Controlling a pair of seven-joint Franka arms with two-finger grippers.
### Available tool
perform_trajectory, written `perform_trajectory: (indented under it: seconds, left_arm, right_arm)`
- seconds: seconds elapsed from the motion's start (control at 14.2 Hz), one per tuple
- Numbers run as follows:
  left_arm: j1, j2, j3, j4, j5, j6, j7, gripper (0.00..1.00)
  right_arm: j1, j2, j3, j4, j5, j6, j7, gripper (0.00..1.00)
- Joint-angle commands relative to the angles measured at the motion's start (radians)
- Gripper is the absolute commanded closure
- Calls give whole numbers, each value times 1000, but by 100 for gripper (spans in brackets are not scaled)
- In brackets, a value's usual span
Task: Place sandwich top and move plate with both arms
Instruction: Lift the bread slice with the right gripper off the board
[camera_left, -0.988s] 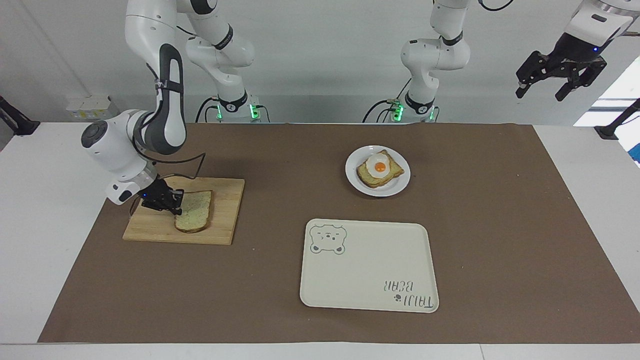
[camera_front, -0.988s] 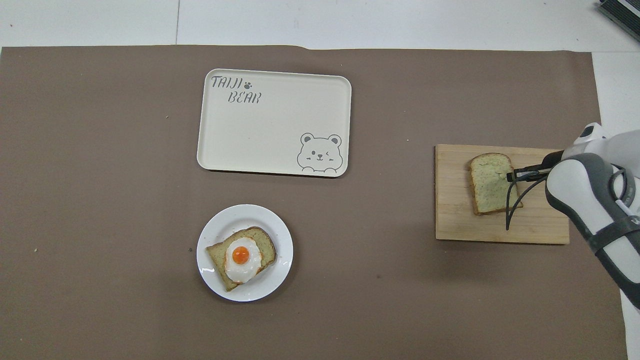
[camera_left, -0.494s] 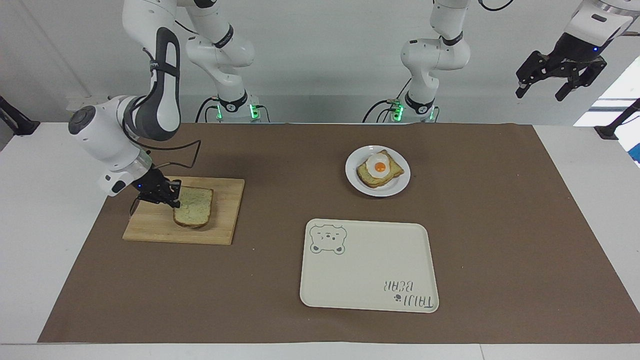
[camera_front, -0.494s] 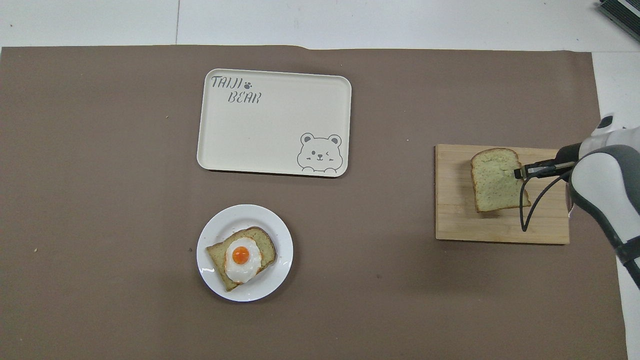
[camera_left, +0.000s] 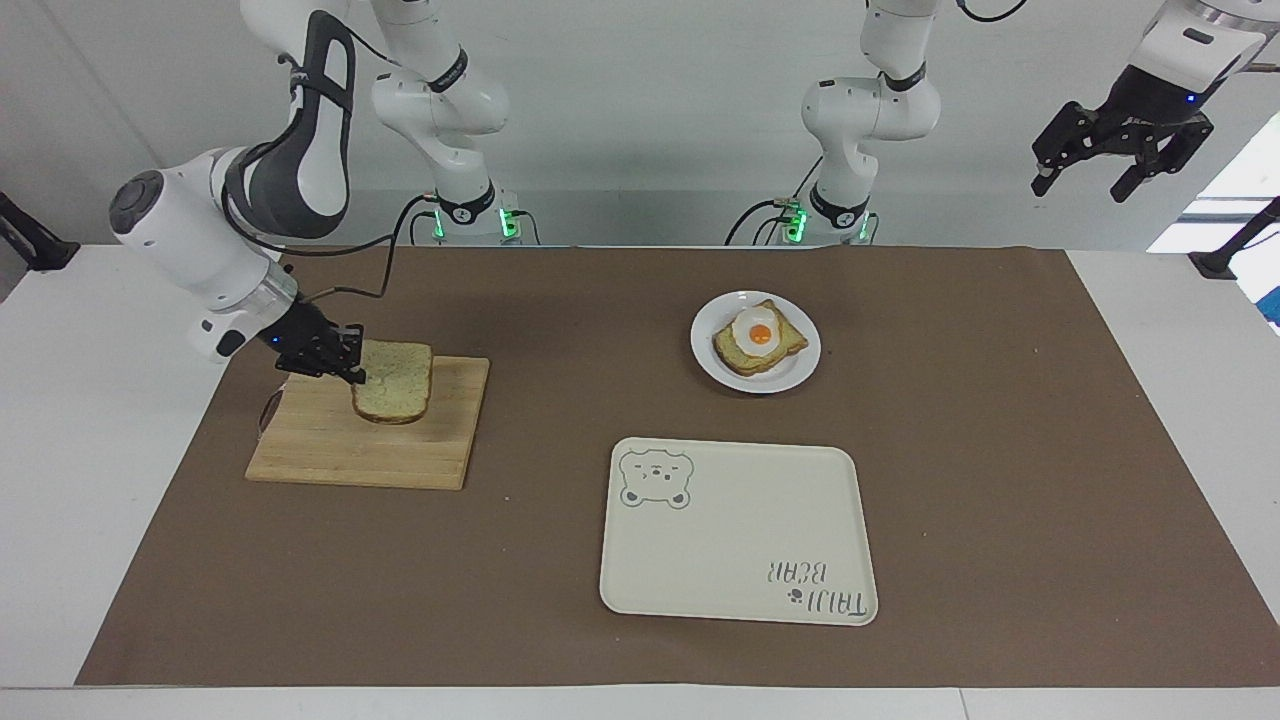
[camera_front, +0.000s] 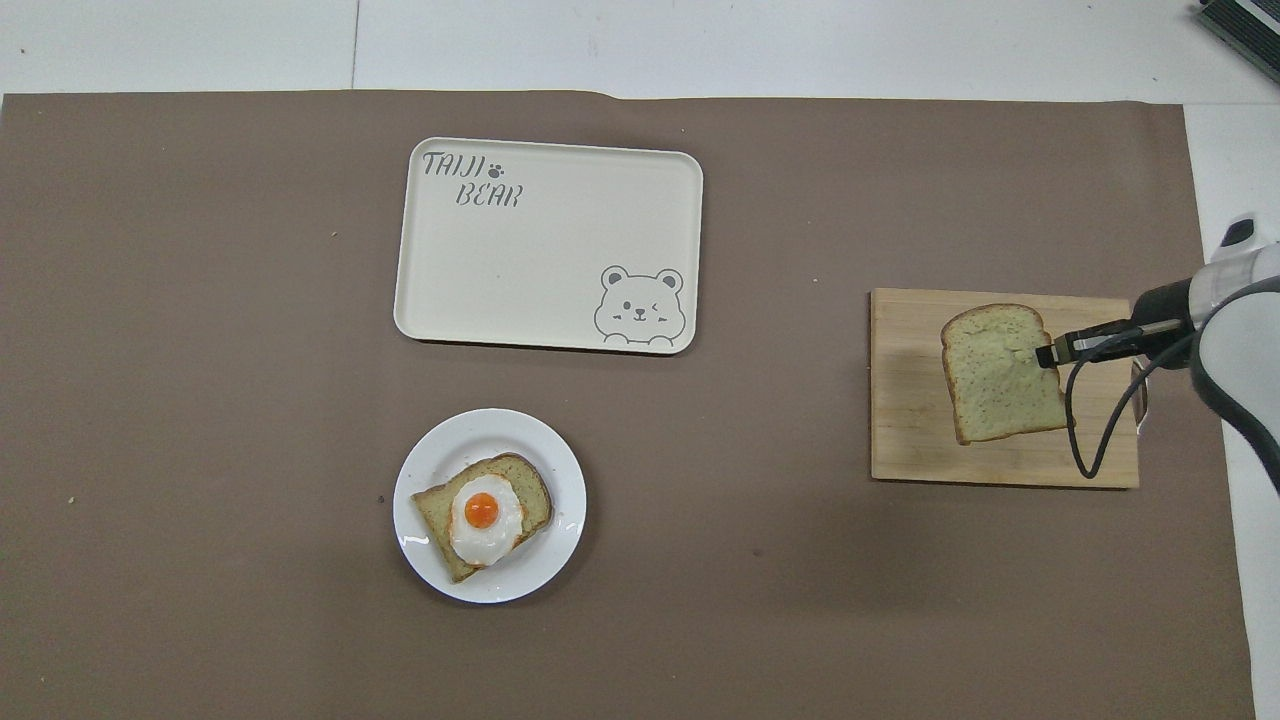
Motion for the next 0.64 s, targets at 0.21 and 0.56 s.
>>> perform_trajectory:
  seconds: [0.21,0.56]
  left_arm:
    - [-4,-29,1,-32,6,-5,-9,0]
    - [-4,-29,1,-32,6,-5,-9,0]
  right_arm:
    - [-2,-83,20,14,64,-114,108,100]
    - [-2,-96,53,12,75,-180,186,100]
